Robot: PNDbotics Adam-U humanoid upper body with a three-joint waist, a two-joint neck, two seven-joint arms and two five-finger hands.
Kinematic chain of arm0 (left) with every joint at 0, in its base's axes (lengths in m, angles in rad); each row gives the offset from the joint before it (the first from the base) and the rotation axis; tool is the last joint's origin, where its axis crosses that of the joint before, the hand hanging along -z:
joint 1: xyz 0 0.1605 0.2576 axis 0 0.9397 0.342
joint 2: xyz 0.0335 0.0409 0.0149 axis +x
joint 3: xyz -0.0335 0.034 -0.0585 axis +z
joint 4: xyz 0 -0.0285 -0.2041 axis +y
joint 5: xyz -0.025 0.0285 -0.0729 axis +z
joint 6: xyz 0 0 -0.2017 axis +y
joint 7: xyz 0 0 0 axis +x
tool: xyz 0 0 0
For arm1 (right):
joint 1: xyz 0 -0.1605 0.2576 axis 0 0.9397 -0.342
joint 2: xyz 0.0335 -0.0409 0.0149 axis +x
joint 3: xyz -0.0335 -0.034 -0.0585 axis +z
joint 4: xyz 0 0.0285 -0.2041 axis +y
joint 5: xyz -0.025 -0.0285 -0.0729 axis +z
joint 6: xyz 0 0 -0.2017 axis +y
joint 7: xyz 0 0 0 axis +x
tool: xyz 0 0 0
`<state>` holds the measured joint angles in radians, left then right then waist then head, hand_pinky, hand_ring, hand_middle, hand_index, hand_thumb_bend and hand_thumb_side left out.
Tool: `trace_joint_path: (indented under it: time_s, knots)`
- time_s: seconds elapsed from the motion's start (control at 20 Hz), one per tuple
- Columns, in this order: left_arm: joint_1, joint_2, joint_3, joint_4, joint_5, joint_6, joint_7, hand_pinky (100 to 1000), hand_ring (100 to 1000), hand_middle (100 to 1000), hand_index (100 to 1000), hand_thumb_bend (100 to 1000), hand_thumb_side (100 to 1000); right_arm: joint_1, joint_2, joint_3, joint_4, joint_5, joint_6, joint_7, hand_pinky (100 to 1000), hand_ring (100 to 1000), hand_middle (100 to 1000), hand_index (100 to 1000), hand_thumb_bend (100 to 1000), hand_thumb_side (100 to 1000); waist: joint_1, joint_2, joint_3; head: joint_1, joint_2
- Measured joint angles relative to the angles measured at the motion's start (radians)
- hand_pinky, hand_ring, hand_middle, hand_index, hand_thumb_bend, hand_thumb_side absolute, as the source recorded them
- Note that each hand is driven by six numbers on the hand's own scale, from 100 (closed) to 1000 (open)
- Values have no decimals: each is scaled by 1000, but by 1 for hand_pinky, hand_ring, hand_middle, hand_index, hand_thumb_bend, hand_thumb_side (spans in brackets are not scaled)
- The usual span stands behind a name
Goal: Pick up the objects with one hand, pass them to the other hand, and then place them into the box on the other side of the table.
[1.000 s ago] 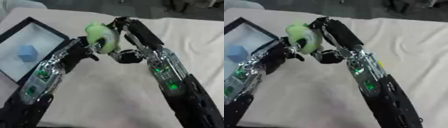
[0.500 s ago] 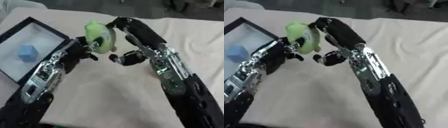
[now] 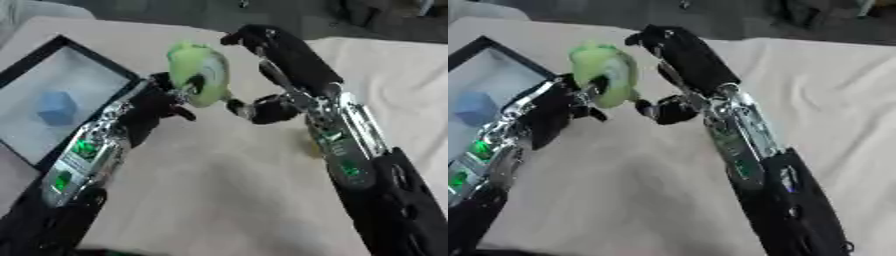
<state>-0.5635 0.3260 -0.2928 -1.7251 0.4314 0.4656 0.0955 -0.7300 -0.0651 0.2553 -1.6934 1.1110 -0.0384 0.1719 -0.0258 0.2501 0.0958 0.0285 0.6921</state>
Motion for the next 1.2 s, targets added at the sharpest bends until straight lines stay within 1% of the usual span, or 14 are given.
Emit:
trace_joint_path:
  time_s: [0.05,0.1,0.25,0.4,0.45,0.5,0.55,0.8,0.95,1.2]
  knots:
    - [0,0,10,-5,-5,-5,7,562,656,560,361,100,293,1,0,-10,-7,3,10,-17,885,799,731,831,475,100,0,0,0,0,0]
    - [1,0,22,-11,-11,-10,15,564,658,562,360,100,299,2,0,-21,-13,4,21,-33,879,794,722,827,430,100,0,0,-1,-1,0]
    - [3,0,64,-34,-32,-24,48,569,665,567,364,100,306,10,-1,-55,-32,7,68,-82,864,779,696,817,333,100,0,0,-1,-7,0]
    - [8,0,111,-52,-60,-26,80,573,670,571,365,100,306,18,-3,-88,-46,19,123,-124,852,768,679,808,275,100,0,0,0,-16,4]
    - [10,0,125,-56,-71,-24,87,573,671,571,365,100,307,19,-3,-97,-50,24,140,-136,844,760,666,804,225,100,0,0,1,-20,9]
    - [10,0,139,-60,-82,-21,92,573,671,572,365,100,307,22,-4,-107,-54,28,157,-147,839,755,660,801,151,100,0,0,2,-23,13]
    - [11,0,152,-63,-95,-17,97,573,671,571,365,100,304,25,-5,-116,-58,31,173,-157,836,752,654,799,216,100,0,0,2,-26,21]
    - [13,0,204,-73,-134,-1,120,573,672,572,366,100,304,34,-9,-151,-74,48,232,-202,824,741,640,792,206,100,0,0,3,-54,62]
    - [18,-1,230,-78,-146,4,139,572,671,572,367,100,304,35,-10,-165,-82,59,253,-224,822,739,636,790,214,100,0,0,3,-72,71]
    - [20,-6,283,-74,-153,11,190,571,669,571,369,100,303,36,-10,-183,-100,77,274,-245,818,730,629,787,215,100,0,0,4,-87,71]
